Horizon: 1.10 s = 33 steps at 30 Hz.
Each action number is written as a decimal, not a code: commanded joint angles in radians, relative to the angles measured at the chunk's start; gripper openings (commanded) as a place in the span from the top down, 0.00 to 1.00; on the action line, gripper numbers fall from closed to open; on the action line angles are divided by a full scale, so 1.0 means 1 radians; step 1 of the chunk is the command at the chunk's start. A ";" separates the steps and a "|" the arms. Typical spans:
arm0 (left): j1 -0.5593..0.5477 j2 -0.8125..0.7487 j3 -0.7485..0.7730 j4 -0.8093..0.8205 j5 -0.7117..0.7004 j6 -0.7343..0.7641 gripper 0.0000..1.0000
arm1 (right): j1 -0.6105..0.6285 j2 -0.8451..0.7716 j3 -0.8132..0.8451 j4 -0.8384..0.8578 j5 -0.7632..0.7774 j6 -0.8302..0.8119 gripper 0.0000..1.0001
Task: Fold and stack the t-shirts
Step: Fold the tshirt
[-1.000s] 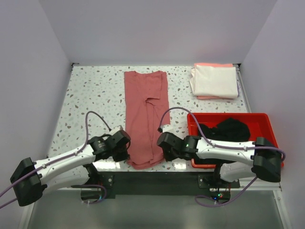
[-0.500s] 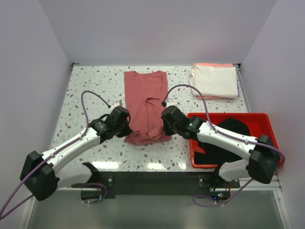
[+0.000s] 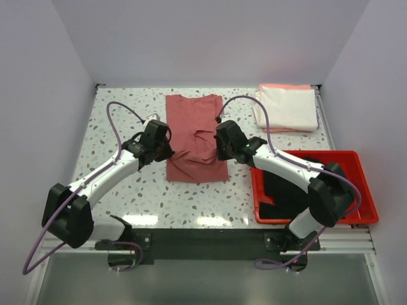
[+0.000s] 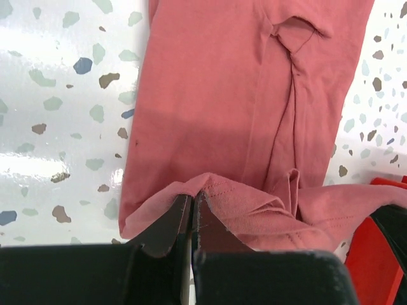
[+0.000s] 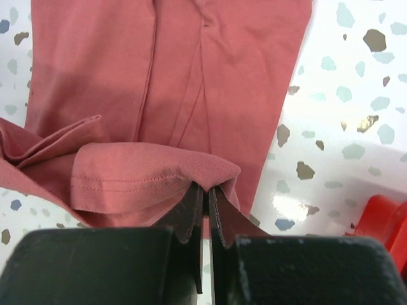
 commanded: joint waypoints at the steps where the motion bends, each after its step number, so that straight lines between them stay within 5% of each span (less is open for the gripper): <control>1: 0.034 0.022 0.054 0.060 0.001 0.051 1.00 | -0.032 0.031 0.070 0.067 -0.031 -0.030 1.00; 33: 0.190 0.340 0.203 0.152 0.157 0.144 1.00 | -0.168 0.304 0.289 0.073 -0.088 -0.088 1.00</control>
